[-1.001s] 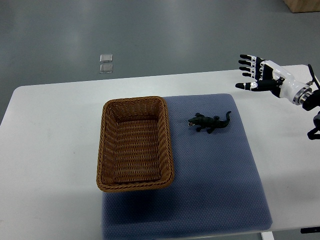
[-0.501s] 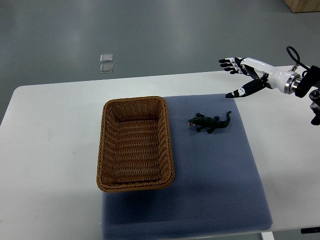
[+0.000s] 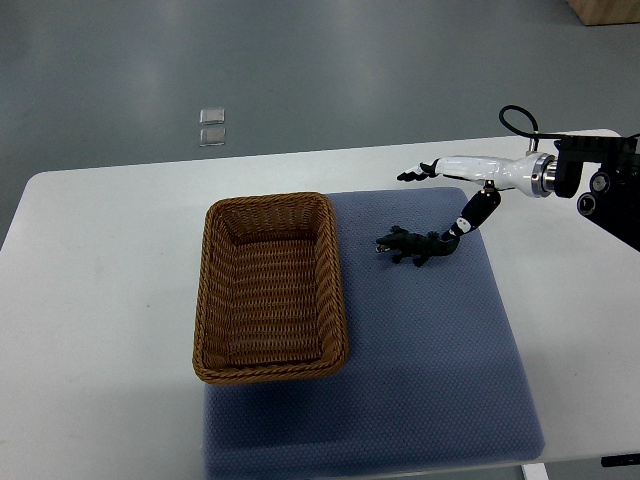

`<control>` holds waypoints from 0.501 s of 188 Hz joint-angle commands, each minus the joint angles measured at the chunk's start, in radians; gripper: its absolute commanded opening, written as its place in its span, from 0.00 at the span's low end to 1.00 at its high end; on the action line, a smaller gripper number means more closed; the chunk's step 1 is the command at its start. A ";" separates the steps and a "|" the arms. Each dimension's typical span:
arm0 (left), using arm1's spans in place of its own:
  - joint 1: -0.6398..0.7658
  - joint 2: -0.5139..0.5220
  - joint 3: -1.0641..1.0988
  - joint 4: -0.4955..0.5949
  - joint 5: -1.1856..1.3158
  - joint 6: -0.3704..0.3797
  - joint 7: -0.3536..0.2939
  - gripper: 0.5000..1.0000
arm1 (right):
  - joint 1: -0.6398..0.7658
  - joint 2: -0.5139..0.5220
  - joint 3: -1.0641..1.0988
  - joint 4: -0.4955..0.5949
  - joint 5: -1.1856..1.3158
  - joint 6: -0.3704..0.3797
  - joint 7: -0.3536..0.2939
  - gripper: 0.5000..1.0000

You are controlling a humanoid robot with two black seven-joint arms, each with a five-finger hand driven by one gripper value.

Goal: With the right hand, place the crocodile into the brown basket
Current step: 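Lower the right hand over the crocodile and close its fingers around it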

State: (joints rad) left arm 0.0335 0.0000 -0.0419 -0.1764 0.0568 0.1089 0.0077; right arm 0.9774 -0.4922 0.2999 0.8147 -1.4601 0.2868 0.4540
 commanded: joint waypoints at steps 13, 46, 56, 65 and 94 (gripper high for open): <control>-0.001 0.000 -0.001 0.000 0.000 0.000 0.000 1.00 | 0.010 0.006 -0.076 -0.002 -0.006 -0.058 0.003 0.81; 0.000 0.000 -0.001 0.000 0.000 0.000 0.000 1.00 | 0.012 0.007 -0.128 -0.002 -0.020 -0.092 0.003 0.75; 0.000 0.000 -0.001 0.000 0.000 0.000 0.000 1.00 | 0.012 0.009 -0.143 -0.003 -0.022 -0.104 0.003 0.74; -0.001 0.000 -0.001 0.000 0.000 0.000 0.000 1.00 | 0.012 0.011 -0.159 -0.005 -0.022 -0.115 0.003 0.72; 0.000 0.000 -0.001 -0.001 0.000 0.000 0.001 1.00 | 0.029 0.017 -0.196 -0.009 -0.036 -0.144 0.002 0.67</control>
State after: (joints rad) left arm 0.0334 0.0000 -0.0429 -0.1764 0.0568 0.1089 0.0077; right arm 0.9934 -0.4812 0.1287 0.8088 -1.4888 0.1616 0.4571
